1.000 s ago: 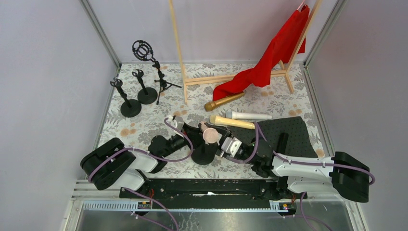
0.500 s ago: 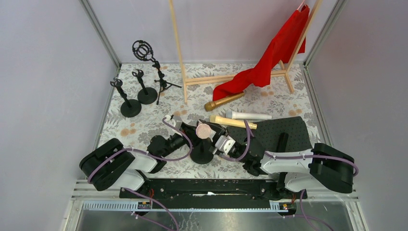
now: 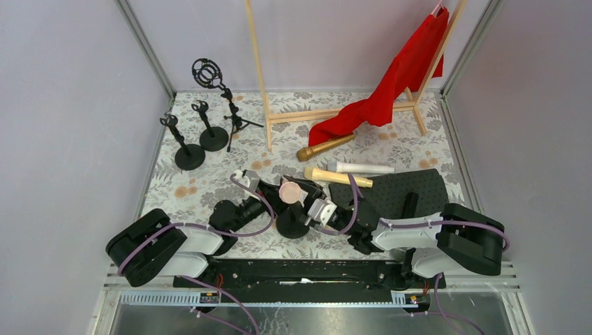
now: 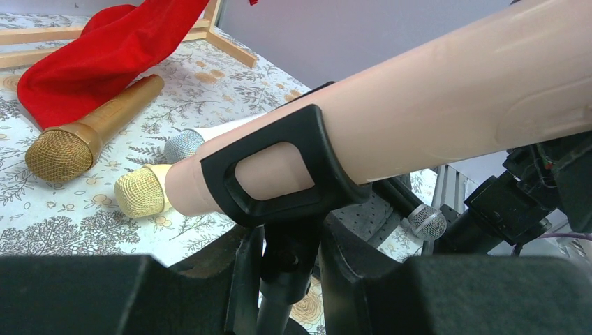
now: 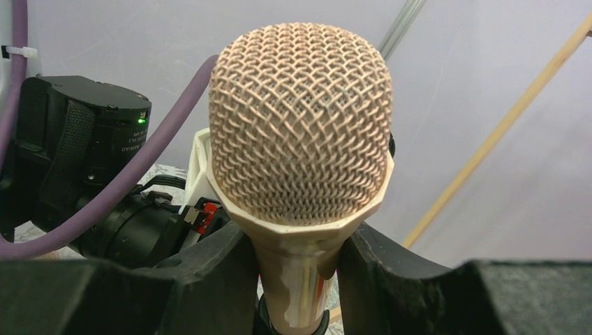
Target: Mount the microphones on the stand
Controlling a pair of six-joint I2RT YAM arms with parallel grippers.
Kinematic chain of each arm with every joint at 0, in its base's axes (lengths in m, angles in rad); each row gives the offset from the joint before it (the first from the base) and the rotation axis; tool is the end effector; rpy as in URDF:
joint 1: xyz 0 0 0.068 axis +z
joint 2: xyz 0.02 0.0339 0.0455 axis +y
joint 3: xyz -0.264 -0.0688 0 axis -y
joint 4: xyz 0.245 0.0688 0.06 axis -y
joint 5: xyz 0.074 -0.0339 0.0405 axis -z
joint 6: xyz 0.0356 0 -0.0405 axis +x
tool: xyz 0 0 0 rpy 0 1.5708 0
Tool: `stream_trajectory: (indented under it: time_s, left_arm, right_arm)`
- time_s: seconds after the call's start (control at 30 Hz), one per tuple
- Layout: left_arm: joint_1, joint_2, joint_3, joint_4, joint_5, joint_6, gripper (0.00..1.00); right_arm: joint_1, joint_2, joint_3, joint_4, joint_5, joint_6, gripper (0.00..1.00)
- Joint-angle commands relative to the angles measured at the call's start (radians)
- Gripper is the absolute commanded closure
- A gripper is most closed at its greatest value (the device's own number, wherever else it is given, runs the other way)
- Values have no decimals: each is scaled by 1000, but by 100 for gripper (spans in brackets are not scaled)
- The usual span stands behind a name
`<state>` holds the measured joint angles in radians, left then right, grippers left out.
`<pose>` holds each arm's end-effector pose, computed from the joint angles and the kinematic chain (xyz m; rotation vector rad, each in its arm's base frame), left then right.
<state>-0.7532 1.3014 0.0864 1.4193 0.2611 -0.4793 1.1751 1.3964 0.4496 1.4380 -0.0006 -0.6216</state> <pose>0.1378 -0.1418 0.1812 0.4335 1.4172 -1.1956 0.1012 0.2424 0.2614 -0.8549 0.6800 0.4985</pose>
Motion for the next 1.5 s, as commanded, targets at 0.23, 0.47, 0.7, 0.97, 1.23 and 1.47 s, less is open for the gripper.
stream_trajectory:
  time_s: [0.23,0.47,0.7,0.97,1.23,1.47]
  left_arm:
    - [-40,-73,-24,181,207,-40,100]
    - [-39,-101,-32,181,198,-50,100]
    - [-29,-164,-43,172,180,-60,100]
    - [-19,-186,-46,150,188,-62,100]
    - [-12,-215,-58,139,188,-64,100]
    - [-9,-234,-60,122,190,-62,100]
  right_arm:
    - [-123,132,-41,-459,149,-109,100]
    - [-129,197,-64,-387,151,-105,100]
    - [-133,237,-74,-357,148,-117,100]
    - [-143,243,-67,-386,148,-118,100]
    - [-158,244,-44,-448,135,-119,100]
    - [-176,254,-37,-471,126,-113,100]
